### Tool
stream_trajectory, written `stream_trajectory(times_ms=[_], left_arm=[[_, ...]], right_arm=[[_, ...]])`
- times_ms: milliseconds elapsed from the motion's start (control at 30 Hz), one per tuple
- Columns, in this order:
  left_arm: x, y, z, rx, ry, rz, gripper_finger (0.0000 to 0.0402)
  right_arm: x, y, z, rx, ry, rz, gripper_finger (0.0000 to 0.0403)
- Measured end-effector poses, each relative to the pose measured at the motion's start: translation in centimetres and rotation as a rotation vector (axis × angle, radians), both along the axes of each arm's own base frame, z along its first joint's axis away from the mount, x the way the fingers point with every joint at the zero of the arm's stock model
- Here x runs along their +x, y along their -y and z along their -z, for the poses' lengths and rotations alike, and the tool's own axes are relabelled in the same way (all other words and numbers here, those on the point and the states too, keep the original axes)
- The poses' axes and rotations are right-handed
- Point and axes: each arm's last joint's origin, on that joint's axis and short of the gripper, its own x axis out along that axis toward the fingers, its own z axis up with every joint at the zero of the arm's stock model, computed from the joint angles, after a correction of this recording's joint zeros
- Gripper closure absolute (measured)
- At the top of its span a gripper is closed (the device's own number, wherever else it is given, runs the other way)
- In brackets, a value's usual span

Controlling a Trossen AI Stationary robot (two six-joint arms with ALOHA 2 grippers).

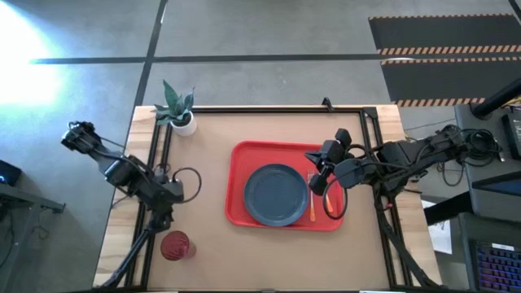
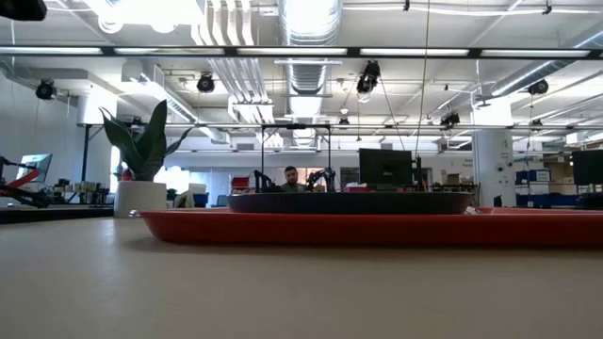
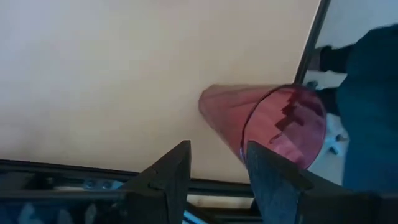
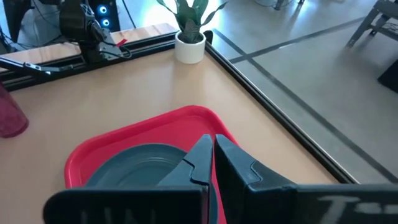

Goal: Pick and place plate/cup/fork/spoon on tray
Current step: Put the purple cup on the top left of the red tray

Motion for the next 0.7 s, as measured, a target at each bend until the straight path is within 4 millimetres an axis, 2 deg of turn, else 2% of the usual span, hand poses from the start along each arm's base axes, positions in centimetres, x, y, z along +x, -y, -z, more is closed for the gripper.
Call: stream_trajectory(times_ms=[333,533,700], left_arm=[[-0.2,-0.2,0.2,-0.01,-0.016,-0.049,0.0265],[0.5,0.3,0.5,-0.027,-0.041,-0.12,0.0265],[1.0,0.8,0.7,-0.061,-0.054,-0.109,0.0265]], right_arm=[[0.0,0.0,0.1,-0.044,-0.029,-0.031,0.0394],[0.0,0.0,0.1,-0.071,-0.047,-0.053,0.0394],[0.0,-0.1,0.1,-0.075,-0.053,-0.061,0.0394]])
